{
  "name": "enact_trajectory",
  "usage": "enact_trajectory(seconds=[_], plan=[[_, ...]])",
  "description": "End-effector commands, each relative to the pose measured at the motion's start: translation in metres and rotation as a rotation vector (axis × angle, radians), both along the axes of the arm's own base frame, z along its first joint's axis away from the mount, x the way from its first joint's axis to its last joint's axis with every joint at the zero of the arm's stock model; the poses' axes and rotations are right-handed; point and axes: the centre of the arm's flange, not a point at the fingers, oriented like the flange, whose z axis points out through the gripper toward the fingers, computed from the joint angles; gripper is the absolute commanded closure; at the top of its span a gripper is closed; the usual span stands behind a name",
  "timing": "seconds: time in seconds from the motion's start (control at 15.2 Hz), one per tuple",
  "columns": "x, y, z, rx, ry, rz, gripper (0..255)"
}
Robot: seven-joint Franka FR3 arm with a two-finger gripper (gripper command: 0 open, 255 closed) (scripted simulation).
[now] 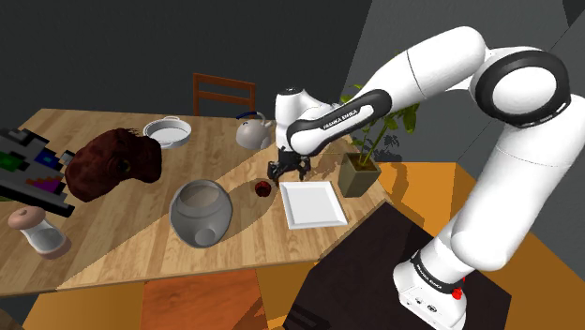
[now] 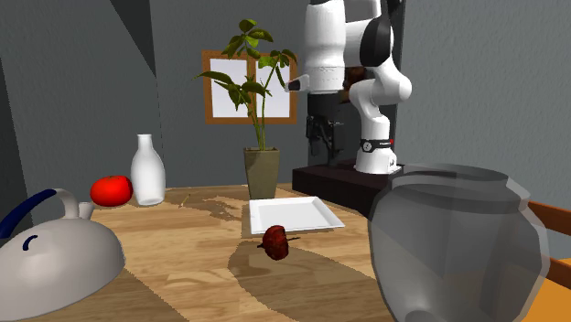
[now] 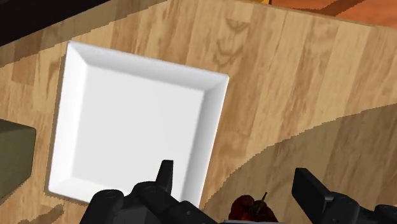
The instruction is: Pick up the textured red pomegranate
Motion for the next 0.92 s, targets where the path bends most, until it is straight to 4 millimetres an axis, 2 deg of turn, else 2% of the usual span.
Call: enact_trajectory(seconds=[0.0,0.66,0.73,0.86], plan=[[0.015,0.001,-0.023,-0.005,0.000,-0.038,0],[0.103,0.016,-0.123,-0.028,0.003,-0.215,0],[0.109,0.016,-0.131,-0.029,0.003,-0.228,0],[0.109,0.016,-0.141,-0.029,0.003,-0.228,0]])
